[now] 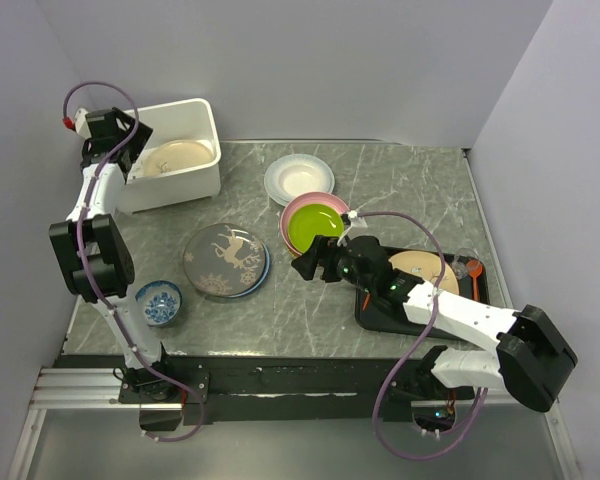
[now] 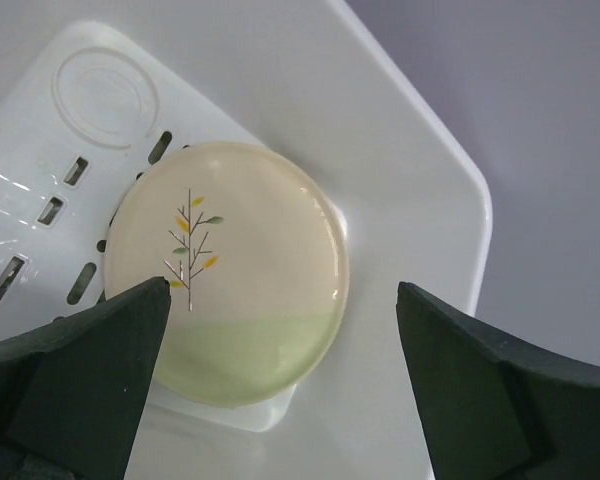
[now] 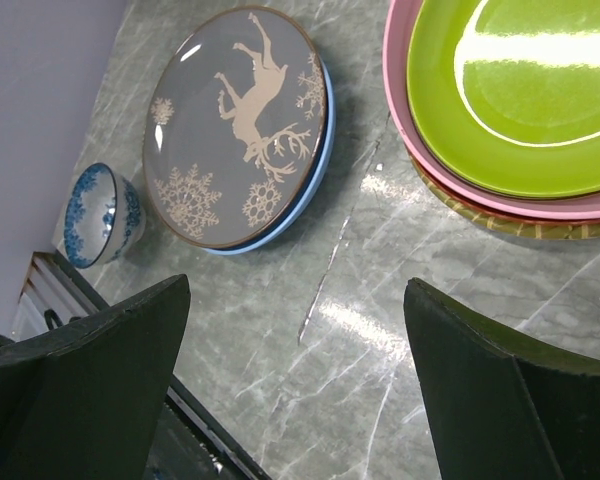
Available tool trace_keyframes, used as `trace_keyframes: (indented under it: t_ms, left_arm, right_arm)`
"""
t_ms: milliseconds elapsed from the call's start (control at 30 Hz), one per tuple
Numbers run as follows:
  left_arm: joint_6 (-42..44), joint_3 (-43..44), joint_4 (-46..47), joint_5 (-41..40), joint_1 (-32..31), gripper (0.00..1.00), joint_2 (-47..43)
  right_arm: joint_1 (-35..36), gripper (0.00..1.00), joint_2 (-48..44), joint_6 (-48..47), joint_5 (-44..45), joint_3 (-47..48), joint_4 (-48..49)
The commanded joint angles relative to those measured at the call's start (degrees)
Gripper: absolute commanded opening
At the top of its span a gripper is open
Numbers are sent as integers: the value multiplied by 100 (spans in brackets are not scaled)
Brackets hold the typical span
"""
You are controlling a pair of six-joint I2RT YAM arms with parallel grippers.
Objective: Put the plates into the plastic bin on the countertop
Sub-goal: Place the plate in the plastic bin, then pick up the plate at the center of the board.
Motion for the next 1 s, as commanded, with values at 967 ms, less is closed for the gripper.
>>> trace_keyframes:
  t_ms: [967]
  left_arm:
    - [625, -967, 538, 1454, -2022, 99, -2007]
  right_arm:
    - [25, 95, -149, 248, -271, -64, 432]
